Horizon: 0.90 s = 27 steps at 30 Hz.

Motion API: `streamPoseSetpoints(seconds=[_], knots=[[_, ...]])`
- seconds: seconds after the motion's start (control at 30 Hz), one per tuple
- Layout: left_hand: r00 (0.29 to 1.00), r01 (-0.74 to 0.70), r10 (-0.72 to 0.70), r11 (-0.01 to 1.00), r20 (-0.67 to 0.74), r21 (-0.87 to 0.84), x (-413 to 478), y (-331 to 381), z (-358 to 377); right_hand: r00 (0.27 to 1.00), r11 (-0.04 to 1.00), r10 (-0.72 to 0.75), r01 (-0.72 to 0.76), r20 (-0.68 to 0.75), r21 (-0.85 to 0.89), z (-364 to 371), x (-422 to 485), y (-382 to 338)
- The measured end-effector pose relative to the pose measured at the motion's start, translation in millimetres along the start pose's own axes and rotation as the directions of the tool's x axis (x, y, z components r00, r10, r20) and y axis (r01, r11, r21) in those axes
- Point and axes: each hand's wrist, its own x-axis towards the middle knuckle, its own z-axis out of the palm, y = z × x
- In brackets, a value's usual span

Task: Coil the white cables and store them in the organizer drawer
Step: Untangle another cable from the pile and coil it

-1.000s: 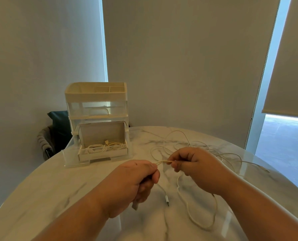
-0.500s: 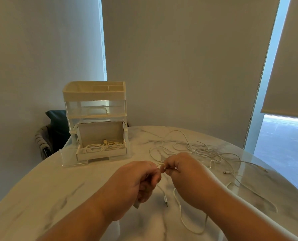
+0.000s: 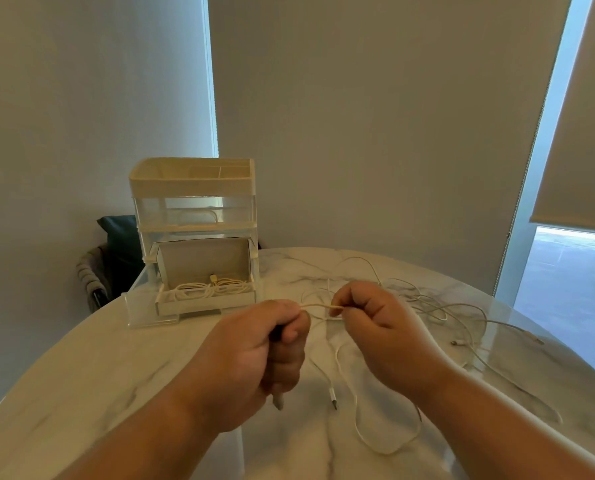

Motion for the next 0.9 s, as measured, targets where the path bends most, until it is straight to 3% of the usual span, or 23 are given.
streamPoseSetpoints(seconds=[0.07, 0.13, 0.17, 0.23, 0.27, 0.33, 0.47, 0.7, 0.77, 0.9], knots=[[0.999, -0.034, 0.037, 0.984, 0.015, -0.176, -2, 5, 1, 0.984, 1.000, 0.018, -0.015, 0.176, -0.020, 7, -1, 4], [0.995, -0.098, 0.092, 0.929, -0.035, -0.357, 0, 8, -4, 0.939, 0.989, 0.053, -0.097, 0.340, 0.114, 21, -5, 3], [0.992, -0.122, 0.104, 0.898, -0.066, -0.422, 1, 9, -8, 0.907, 0.943, 0.085, -0.207, 0.412, 0.262, 26, -7, 1], [0.989, -0.145, 0.113, 0.853, -0.093, -0.502, 1, 10, -12, 0.815, 0.743, 0.117, -0.451, 0.568, 0.495, 24, -10, -5], [0.990, -0.143, 0.112, 0.830, -0.090, -0.539, 0, 11, -13, 0.768, 0.657, 0.109, -0.532, 0.631, 0.535, 21, -11, -6], [0.992, -0.126, 0.111, 0.775, -0.064, -0.620, -3, 15, -15, 0.704, 0.646, 0.117, -0.590, 0.700, 0.485, 16, -12, -3], [0.989, -0.145, 0.131, 0.727, -0.071, -0.671, -7, 24, -23, 0.648, 0.692, 0.212, -0.628, 0.731, 0.356, 17, -10, 3], [0.895, -0.326, 0.025, 0.719, -0.446, -0.614, 9, 19, -32, 0.597, 0.670, 0.342, -0.696, 0.726, 0.257, 24, -16, -3], [0.848, -0.355, -0.003, 0.738, -0.530, -0.573, 14, 18, -39, 0.634, 0.720, 0.349, -0.653, 0.690, 0.235, 30, -18, -3], [0.797, -0.373, -0.002, 0.785, -0.604, -0.495, 18, 19, -50, 0.773, 0.911, 0.312, -0.409, 0.552, 0.058, 34, -18, -3]])
